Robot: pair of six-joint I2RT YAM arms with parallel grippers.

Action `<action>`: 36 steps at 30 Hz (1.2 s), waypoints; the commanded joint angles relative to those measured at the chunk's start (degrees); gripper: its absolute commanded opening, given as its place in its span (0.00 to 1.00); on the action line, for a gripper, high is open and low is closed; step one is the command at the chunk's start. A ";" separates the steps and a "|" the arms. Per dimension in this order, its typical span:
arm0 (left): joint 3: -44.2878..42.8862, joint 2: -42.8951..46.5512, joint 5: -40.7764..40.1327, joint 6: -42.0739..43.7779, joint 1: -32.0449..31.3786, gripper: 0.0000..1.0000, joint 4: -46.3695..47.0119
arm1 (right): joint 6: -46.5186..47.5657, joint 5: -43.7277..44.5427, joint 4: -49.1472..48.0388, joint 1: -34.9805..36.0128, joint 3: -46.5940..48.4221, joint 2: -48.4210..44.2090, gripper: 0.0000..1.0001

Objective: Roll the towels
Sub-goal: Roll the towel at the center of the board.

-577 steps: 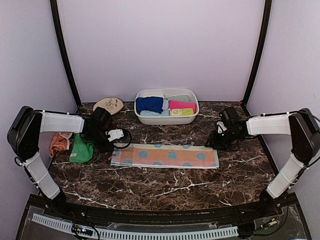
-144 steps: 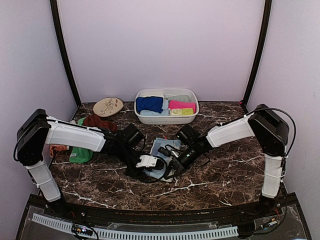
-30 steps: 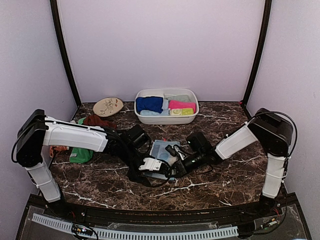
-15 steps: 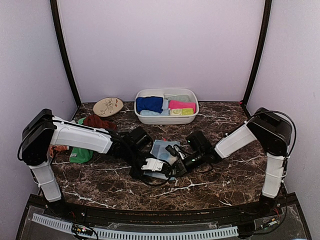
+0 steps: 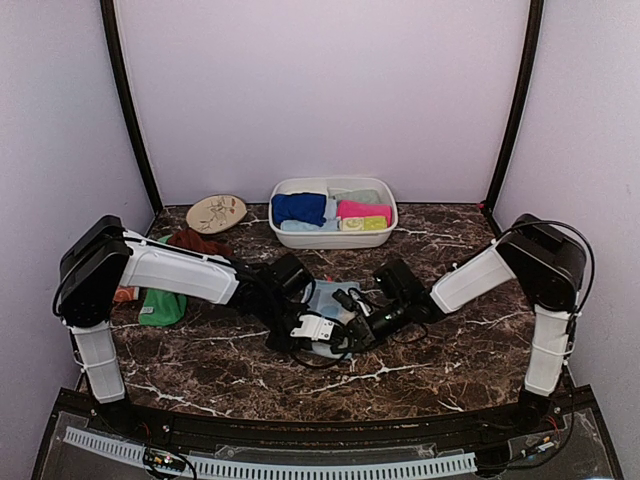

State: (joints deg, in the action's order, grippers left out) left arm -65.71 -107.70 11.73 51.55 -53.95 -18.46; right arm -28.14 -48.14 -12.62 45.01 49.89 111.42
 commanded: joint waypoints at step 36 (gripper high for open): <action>-16.31 -13.42 34.93 -3.47 13.08 0.00 -37.27 | 55.21 65.98 -7.42 31.86 -16.19 -28.89 0.76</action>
State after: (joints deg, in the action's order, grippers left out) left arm -80.97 -120.14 42.92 47.55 -41.80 -50.96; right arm 17.34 16.60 -15.40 74.00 28.42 76.27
